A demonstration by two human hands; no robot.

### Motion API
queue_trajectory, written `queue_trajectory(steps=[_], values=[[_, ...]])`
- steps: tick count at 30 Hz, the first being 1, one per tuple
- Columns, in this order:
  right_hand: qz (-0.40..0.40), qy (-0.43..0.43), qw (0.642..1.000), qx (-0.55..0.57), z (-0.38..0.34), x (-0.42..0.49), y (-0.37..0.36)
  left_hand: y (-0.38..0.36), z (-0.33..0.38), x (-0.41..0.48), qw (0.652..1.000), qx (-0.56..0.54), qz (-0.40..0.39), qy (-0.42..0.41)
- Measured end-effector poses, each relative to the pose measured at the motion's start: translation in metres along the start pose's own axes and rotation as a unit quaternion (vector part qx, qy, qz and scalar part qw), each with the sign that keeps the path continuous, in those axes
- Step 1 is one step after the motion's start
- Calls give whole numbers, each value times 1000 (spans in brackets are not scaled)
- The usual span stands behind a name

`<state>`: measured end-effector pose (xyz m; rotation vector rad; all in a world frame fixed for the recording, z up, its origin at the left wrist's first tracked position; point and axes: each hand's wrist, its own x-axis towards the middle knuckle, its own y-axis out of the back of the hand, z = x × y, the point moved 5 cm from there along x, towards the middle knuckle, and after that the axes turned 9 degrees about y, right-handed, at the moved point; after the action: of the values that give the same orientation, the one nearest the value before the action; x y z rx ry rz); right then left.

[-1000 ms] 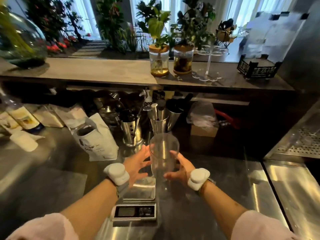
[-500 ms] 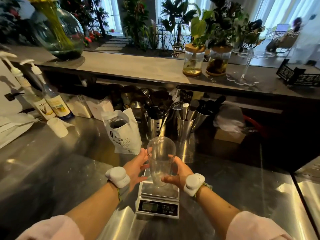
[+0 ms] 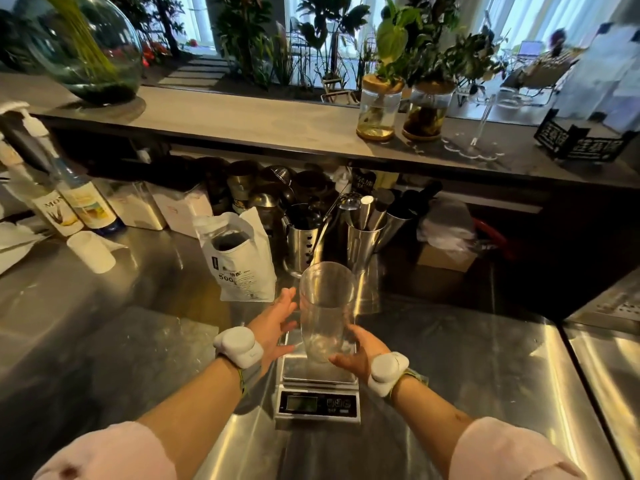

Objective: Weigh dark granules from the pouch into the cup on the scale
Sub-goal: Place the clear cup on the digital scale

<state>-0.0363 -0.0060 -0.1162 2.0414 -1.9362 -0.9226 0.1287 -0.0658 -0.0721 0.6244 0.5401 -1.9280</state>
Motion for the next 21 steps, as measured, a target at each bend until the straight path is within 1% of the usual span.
queue_trajectory(steps=[2, 3, 6, 8, 11, 13, 15, 16, 18, 19, 21], values=[[-28, -68, 995, -70, 16, -9, -8, 7, -6, 0, 1000, -5, 20, 15], [-48, -88, 991, -93, 22, -14, -14, 11, -10, -1, 999, -7, 26, 24], [-97, -83, 984, -123, 32, -26, -34, 17, -21, -1, 998, -10, 22, 54], [-113, -89, 981, -129, 35, -31, -43, 20, -27, -1, 997, -15, 17, 72], [-75, -151, 983, -68, 40, -37, -49, 22, -37, -1, 996, -12, 8, 88], [-56, -152, 984, -73, 42, -37, -49, 24, -43, 0, 996, -8, 6, 93], [-62, -129, 982, -123, 40, -40, -50, 24, -48, 1, 995, -5, 3, 100], [-76, -95, 980, -159, 39, -40, -52, 24, -49, 1, 995, -4, 0, 102], [-72, -72, 974, -201, 37, -42, -51, 23, -51, 1, 994, -2, -9, 108], [-74, -74, 971, -215, 37, -44, -50, 23, -52, 0, 994, 0, -12, 110], [-72, -84, 975, -191, 37, -47, -48, 23, -52, 0, 994, 5, -14, 109]])
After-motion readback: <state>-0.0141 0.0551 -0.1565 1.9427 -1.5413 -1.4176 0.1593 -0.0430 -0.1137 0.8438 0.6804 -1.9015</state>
